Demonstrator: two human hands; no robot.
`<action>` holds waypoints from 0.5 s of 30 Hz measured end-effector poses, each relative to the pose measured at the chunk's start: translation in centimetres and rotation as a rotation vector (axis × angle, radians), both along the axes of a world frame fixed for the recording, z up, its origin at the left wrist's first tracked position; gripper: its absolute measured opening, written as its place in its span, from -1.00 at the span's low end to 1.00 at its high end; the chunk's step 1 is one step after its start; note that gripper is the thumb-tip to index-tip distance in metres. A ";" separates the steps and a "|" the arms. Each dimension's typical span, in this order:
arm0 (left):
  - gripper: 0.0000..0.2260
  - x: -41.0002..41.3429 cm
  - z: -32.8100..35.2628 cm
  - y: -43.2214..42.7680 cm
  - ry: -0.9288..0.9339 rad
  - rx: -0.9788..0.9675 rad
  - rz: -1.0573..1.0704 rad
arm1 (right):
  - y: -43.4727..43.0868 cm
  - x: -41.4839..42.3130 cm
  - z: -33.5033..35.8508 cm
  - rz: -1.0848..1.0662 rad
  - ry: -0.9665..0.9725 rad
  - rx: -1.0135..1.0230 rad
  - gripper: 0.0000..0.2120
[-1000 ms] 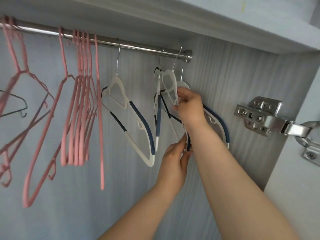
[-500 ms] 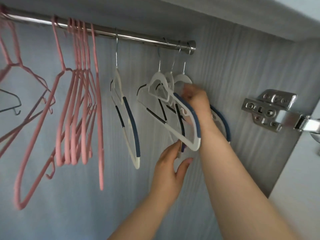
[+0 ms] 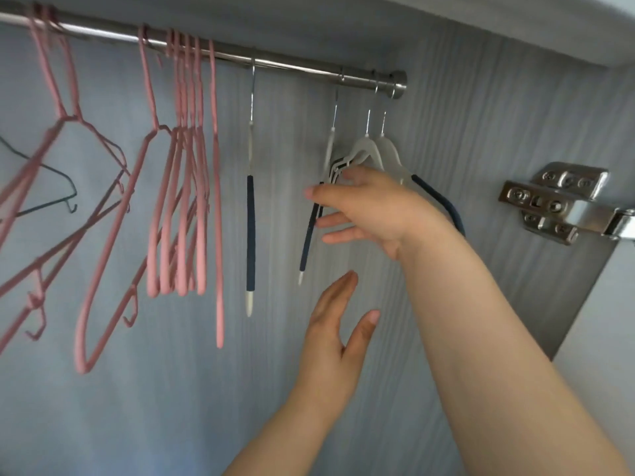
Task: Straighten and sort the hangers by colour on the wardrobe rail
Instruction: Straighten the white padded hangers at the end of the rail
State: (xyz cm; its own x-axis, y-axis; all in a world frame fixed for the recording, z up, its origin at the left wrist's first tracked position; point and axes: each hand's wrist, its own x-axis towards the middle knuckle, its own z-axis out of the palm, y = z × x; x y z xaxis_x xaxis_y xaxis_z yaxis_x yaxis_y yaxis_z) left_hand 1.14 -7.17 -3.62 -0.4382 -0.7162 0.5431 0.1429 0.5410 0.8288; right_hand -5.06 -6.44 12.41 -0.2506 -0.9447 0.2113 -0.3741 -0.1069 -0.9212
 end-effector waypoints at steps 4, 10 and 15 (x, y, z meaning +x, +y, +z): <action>-0.64 0.9 -0.1 -1.0 0.168 0.227 0.058 | -1.9 0.9 -1.6 -0.075 -0.044 0.047 -0.43; -0.33 2.2 0.1 -1.3 0.182 0.284 0.105 | -4.4 2.1 -3.1 -0.204 -0.187 0.032 -0.46; -0.45 3.4 1.5 -0.9 0.219 0.182 0.142 | -4.5 2.3 -2.4 -0.251 -0.413 -0.138 -0.64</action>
State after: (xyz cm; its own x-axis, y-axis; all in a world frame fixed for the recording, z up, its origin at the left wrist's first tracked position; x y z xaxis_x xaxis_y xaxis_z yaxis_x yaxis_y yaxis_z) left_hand 4.52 -8.06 -2.15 -0.2131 -0.8562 0.4706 0.2625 0.4137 0.8717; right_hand -2.80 -10.96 9.96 -0.5560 -0.8145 0.1655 -0.0109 -0.1919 -0.9814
